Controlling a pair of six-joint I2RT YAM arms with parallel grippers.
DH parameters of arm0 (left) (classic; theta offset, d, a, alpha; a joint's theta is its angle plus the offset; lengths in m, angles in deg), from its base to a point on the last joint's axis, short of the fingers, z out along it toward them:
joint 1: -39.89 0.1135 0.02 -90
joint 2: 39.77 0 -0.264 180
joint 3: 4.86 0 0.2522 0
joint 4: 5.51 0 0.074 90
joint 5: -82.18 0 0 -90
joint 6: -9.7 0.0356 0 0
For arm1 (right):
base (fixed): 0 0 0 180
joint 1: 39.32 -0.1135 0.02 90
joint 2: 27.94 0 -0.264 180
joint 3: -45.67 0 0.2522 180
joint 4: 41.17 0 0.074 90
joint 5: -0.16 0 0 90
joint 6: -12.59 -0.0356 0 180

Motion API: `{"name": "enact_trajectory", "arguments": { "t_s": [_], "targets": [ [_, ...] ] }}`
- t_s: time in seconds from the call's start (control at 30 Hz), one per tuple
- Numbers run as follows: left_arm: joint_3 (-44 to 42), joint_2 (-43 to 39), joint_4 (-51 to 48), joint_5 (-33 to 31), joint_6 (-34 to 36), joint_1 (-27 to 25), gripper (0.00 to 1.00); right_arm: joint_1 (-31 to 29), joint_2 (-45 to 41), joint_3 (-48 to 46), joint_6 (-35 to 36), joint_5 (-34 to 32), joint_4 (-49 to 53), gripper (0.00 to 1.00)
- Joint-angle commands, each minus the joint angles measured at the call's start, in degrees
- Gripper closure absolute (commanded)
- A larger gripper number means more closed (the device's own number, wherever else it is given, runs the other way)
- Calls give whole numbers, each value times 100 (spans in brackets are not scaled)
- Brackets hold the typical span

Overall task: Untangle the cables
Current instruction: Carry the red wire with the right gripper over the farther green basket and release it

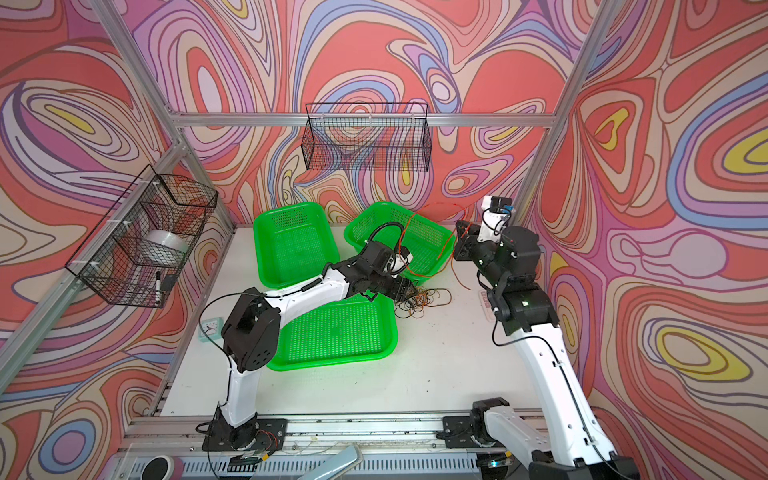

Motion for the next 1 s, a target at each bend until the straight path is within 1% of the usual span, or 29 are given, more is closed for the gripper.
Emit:
{"name": "enact_trajectory", "arguments": {
  "t_s": [0.0, 0.07, 0.17, 0.23, 0.3, 0.37, 0.43, 0.53, 0.67, 0.8, 0.97],
  "targets": [
    [-190, -608, 96, -103, 224, -31, 29, 19, 254, 408, -18, -340, 190, 100],
    [-278, -826, 96, -274, 324, -31, 26, 22, 552, 636, 32, -405, 342, 100],
    [-465, -1158, 93, -362, 523, -31, 22, 22, 1046, 869, 79, -365, 334, 100],
    [-526, -1279, 13, -325, 655, -33, 22, 22, 1427, 1045, 143, -389, 325, 100],
    [-555, -1348, -235, -521, 761, -24, 22, 24, 1869, 1270, 182, -407, 316, 100],
    [-748, -1490, -263, -723, 839, 15, 22, 22, 2263, 1514, 240, -430, 268, 100],
    [-997, -1691, -190, -815, 802, 110, 21, 17, 2652, 1790, 266, -488, 237, 100],
    [-1364, -1997, -77, -828, 687, 352, 21, 22, 3303, 2257, 228, -389, 120, 100],
    [-1663, -2313, -64, -900, 783, 556, 22, 21, 4251, 2893, 113, -316, -29, 100],
    [-1711, -2394, -182, -1015, 944, 593, 22, -33, 5256, 3418, 55, -123, -293, 100],
    [-1657, -2420, -256, -1188, 1067, 615, 22, -196, 6327, 4066, 242, -344, -93, 100]
  ]
}}
